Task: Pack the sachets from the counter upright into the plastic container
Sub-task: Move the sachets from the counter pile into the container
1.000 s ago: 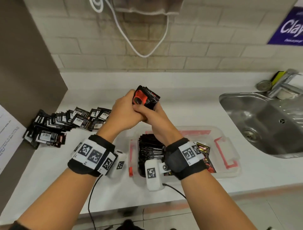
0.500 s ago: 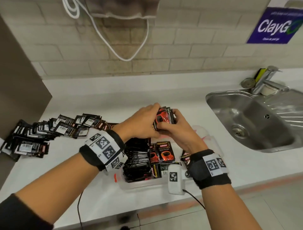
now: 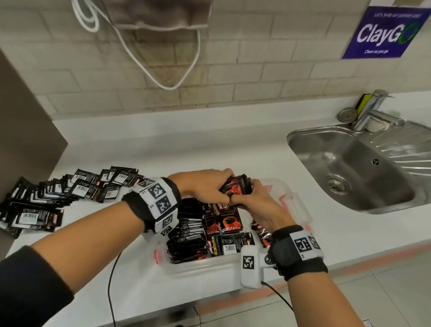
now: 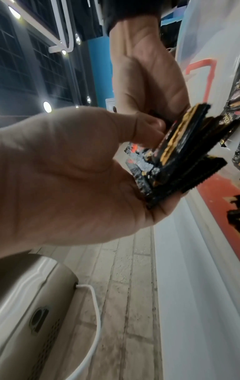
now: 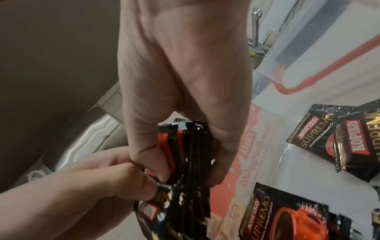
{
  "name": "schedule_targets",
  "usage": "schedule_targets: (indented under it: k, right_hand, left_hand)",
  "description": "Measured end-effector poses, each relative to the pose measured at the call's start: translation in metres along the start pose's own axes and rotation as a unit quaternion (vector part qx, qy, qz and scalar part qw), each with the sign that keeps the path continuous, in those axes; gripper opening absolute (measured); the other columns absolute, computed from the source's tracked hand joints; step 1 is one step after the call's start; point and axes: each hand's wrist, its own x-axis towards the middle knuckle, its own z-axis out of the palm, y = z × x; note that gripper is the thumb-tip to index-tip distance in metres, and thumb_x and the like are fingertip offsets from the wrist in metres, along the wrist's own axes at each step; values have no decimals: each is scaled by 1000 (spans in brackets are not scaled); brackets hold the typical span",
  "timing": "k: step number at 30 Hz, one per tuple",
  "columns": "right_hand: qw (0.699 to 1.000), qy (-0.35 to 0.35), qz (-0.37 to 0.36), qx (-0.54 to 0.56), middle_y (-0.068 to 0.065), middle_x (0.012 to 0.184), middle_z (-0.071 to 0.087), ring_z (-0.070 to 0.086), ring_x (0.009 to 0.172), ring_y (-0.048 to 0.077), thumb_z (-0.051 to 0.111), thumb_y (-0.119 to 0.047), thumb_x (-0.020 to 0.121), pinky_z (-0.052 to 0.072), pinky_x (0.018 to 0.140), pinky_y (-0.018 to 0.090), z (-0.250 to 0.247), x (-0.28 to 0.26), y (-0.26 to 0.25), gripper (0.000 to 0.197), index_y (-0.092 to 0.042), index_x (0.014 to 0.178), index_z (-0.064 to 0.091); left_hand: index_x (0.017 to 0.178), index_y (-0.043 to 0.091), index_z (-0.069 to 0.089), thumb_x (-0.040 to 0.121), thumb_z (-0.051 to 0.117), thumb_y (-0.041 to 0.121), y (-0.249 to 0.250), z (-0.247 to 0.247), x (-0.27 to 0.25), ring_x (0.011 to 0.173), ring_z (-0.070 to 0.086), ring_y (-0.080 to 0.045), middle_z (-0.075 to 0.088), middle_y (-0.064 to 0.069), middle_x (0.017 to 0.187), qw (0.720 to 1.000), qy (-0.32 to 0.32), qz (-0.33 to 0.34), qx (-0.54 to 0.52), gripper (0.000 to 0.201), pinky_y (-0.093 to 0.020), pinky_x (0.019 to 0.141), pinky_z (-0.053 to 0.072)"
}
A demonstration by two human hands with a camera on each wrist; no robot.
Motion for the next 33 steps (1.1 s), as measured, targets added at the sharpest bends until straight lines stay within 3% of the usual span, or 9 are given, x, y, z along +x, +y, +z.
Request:
schedule_targets:
  k: [2, 4, 6, 11, 18, 22, 26, 30, 33]
  right_hand:
    - [1000, -7, 12, -28, 11, 93, 67, 71, 81, 16, 73, 17, 71, 60, 69, 25, -3, 1, 0, 45, -11, 98, 52]
    - [999, -5, 23, -33, 11, 90, 69, 71, 74, 13, 75, 18, 69, 57, 61, 21, -4, 1, 2, 44, -12, 94, 53]
    - [999, 6, 32, -30, 16, 102, 67, 71, 84, 19, 76, 18, 69, 58, 63, 23, -4, 1, 5, 52, -7, 106, 50]
    - [997, 7, 65, -41, 27, 119, 65, 67, 108, 37, 79, 15, 69, 56, 95, 49, 0, 1, 7, 71, 4, 130, 45]
    - [995, 11, 84, -58, 22, 118, 66, 68, 106, 32, 74, 12, 77, 57, 93, 45, 0, 6, 19, 56, -1, 126, 50]
    - [986, -3, 76, -147, 2, 96, 68, 67, 81, 12, 77, -5, 84, 54, 57, 19, 1, 8, 21, 33, -18, 107, 57]
    - [989, 19, 86, -118, 13, 106, 65, 68, 91, 22, 80, -1, 81, 61, 71, 31, 2, 10, 28, 50, -12, 112, 42]
    - [993, 38, 61, -91, 18, 102, 70, 69, 79, 20, 71, 4, 85, 58, 63, 28, 4, 9, 30, 40, 8, 119, 53]
    - [992, 17, 40, -117, 14, 97, 71, 66, 79, 22, 59, 5, 92, 57, 75, 37, 9, 6, 29, 17, -5, 105, 64]
  left_hand:
    - [133, 13, 41, 92, 67, 33, -2, 2, 2, 79, 60, -18, 62, -3, 94, 1000, -1, 2, 26, 53, -34, 67, 51]
    - [133, 13, 42, 89, 70, 32, -3, 5, 4, 77, 60, -19, 63, -4, 91, 999, 6, 3, 36, 56, -35, 65, 50]
    - [134, 13, 42, 86, 73, 31, -4, 8, 5, 80, 62, -22, 65, -7, 93, 999, 15, 1, 41, 60, -38, 68, 52]
    - [130, 13, 41, 80, 78, 28, -2, 18, 9, 82, 61, -23, 62, -7, 93, 997, 35, 3, 73, 64, -36, 63, 51]
    - [132, 13, 39, 83, 71, 28, 3, 45, 7, 84, 41, -19, 48, -3, 93, 973, 79, -15, 219, 60, -32, 57, 35]
    - [133, 11, 44, 84, 69, 31, 2, 49, 4, 77, 40, -20, 59, -8, 106, 962, 84, -36, 256, 58, -31, 57, 28]
    - [124, 9, 50, 85, 67, 31, 3, 49, 0, 73, 41, -20, 52, -8, 115, 956, 97, -48, 273, 48, -33, 63, 30]
    - [128, 10, 48, 85, 67, 31, 5, 50, -4, 101, 51, -26, 52, -8, 121, 945, 120, -52, 299, 51, -33, 75, 33]
    - [138, 12, 38, 86, 68, 28, 7, 50, -5, 114, 48, -28, 50, -9, 127, 941, 133, -52, 307, 62, -35, 84, 37]
